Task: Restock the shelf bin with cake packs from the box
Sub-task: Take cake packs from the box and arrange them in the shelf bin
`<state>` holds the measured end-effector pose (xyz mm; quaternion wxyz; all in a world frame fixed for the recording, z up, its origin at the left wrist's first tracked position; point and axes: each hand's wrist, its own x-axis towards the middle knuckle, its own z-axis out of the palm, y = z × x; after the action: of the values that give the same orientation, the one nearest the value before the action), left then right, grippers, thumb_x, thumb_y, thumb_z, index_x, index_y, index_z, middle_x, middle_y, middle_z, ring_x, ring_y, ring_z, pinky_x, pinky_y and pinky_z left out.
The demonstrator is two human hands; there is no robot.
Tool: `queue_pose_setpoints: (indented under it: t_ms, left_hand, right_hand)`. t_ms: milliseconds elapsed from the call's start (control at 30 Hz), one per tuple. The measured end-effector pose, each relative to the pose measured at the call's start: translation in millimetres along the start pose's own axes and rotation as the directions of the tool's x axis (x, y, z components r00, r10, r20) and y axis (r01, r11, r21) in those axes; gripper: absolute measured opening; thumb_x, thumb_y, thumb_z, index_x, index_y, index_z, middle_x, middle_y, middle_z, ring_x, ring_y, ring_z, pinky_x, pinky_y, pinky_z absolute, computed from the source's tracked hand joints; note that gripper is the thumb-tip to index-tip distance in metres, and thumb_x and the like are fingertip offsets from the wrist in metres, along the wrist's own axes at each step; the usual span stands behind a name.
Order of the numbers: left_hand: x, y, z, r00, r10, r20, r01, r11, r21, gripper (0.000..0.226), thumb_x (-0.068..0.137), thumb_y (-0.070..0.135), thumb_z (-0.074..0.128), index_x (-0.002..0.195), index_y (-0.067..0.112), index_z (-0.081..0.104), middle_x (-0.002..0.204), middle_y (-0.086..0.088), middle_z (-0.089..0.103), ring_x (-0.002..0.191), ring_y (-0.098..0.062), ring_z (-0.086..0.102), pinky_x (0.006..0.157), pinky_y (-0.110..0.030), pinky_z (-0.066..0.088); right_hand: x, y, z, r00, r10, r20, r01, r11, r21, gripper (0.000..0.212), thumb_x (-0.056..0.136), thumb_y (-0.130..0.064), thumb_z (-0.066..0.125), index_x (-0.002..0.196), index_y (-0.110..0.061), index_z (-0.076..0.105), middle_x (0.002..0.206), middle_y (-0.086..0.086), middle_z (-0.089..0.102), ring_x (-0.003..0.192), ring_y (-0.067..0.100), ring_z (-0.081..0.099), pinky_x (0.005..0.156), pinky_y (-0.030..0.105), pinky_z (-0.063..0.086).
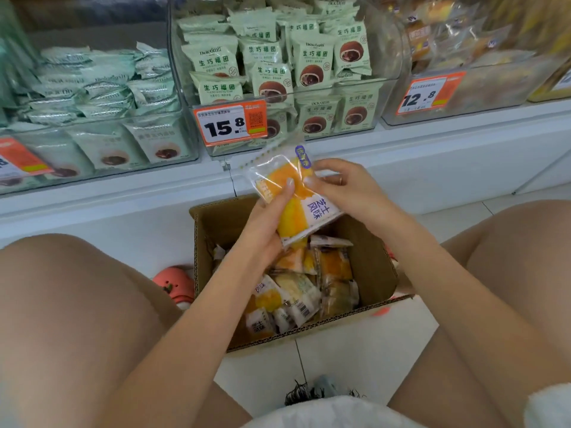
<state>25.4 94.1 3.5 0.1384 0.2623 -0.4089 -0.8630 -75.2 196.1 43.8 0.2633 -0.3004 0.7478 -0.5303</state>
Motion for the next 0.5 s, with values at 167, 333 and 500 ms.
queue_pose_setpoints:
  t_ms: [167,333,500]
  left_hand:
    - [14,104,63,0.926,0.374,-0.043,-0.344,0.888,0.306,0.046,0.090,0.051,0.054,0.124,0.020,0.053,0.118,-0.002,0.065,0.107,-0.018,0.063,0.091,-0.033,0.050]
    - [15,220,106,0.410,0.892,0.187,-0.733,0.201,0.650,0.021,0.098,0.034,0.046,0.100,0.013,0.051,0.087,0.006,0.054,0.073,0.003,0.048,0.065,-0.015,0.037]
    - [64,322,143,0.034,0.802,0.597,-0.249,-0.571,0.782,0.034,0.092,0.032,0.039,0.096,0.006,0.061,0.090,-0.010,0.063,0.088,-0.027,0.053,0.072,-0.034,0.034]
  right_hand:
    - [33,-106,-36,0.974,-0.219,-0.065,0.219,0.976,-0.010,0.032,0.082,-0.011,0.071,0.112,-0.008,0.060,0.078,-0.007,0.064,0.063,-0.004,0.060,0.061,0.010,0.047]
    - [71,-226,-120,0.872,-0.367,-0.324,0.387,0.922,-0.002,0.025,0.076,-0.012,0.077,0.084,-0.024,0.057,0.082,0.001,0.063,0.068,0.007,0.061,0.068,0.021,0.051]
    - [117,-341,-179,0.678,-0.632,-0.375,0.553,0.775,-0.306,0.035,0.077,-0.013,0.076,0.104,-0.019,0.056,0.079,-0.003,0.058,0.061,0.001,0.057,0.059,0.013,0.046]
